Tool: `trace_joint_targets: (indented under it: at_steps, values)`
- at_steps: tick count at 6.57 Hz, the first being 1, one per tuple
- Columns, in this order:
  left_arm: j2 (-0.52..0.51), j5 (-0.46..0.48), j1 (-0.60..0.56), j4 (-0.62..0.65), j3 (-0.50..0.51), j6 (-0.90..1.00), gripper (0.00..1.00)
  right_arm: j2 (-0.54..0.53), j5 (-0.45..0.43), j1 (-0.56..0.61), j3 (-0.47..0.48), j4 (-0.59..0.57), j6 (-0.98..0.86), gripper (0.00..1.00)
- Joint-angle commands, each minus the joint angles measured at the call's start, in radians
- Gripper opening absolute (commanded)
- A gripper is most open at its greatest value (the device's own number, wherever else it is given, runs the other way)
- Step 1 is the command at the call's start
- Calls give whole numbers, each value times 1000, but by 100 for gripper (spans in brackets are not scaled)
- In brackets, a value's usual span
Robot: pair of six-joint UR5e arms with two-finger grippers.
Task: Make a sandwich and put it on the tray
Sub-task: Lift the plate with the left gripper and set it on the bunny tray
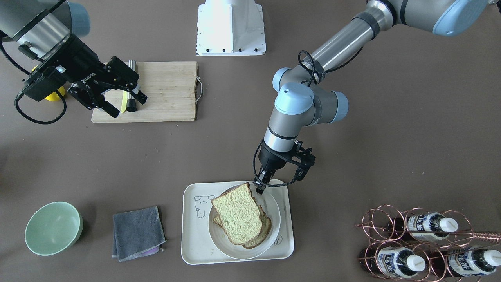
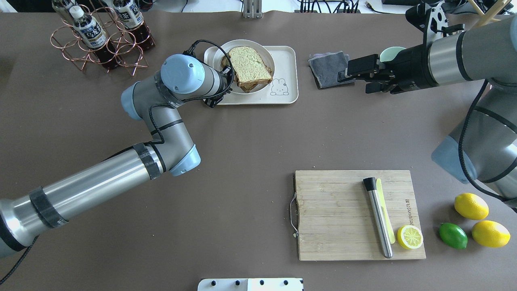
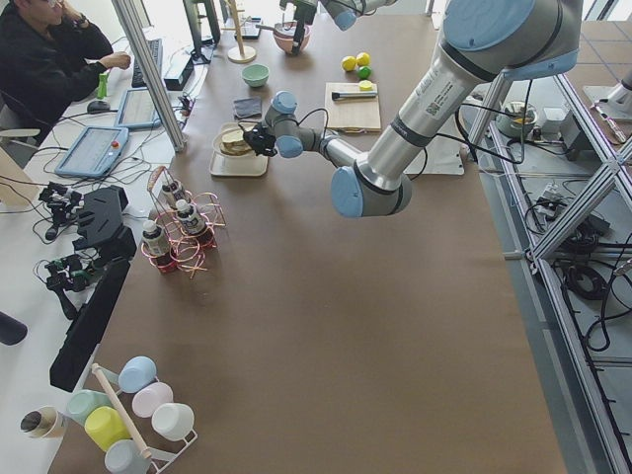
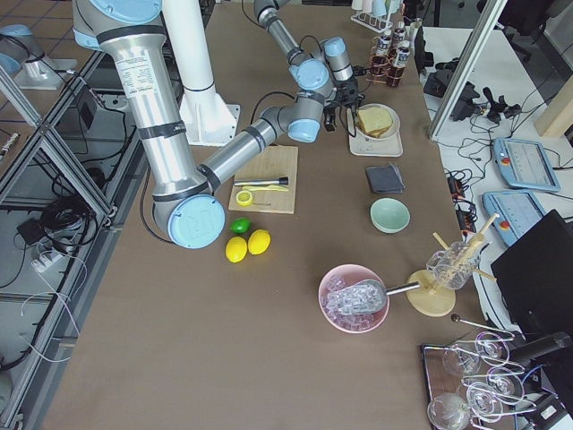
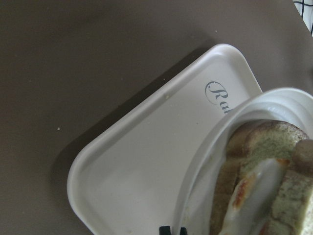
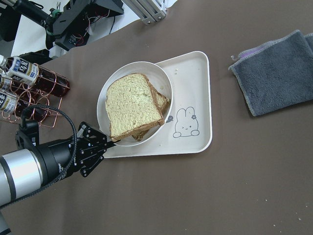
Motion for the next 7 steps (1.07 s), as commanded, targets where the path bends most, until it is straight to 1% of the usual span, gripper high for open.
trace_joint_targets:
  at_steps: [1, 2, 3, 4, 5, 6, 7]
  values:
    - [-7, 1, 9, -5, 18, 9, 53, 4, -8, -2, -2, -1, 5, 100]
    - [-6, -1, 9, -5, 15, 15, 95, 12, -8, -2, -4, -1, 12, 100]
    - [-6, -6, 6, -3, -4, 29, 98, 12, -8, -2, -2, -1, 15, 100]
    - [12, -39, -14, 6, -52, 79, 98, 13, -8, -2, -1, -1, 26, 100]
    - [92, -108, -43, 15, -136, 98, 98, 13, -8, -2, 1, 0, 26, 100]
    - [130, -181, -66, 65, -209, 98, 98, 12, -8, -2, 2, 0, 26, 100]
    - [152, -196, -75, 118, -278, 99, 98, 12, -4, -2, 4, 0, 26, 100]
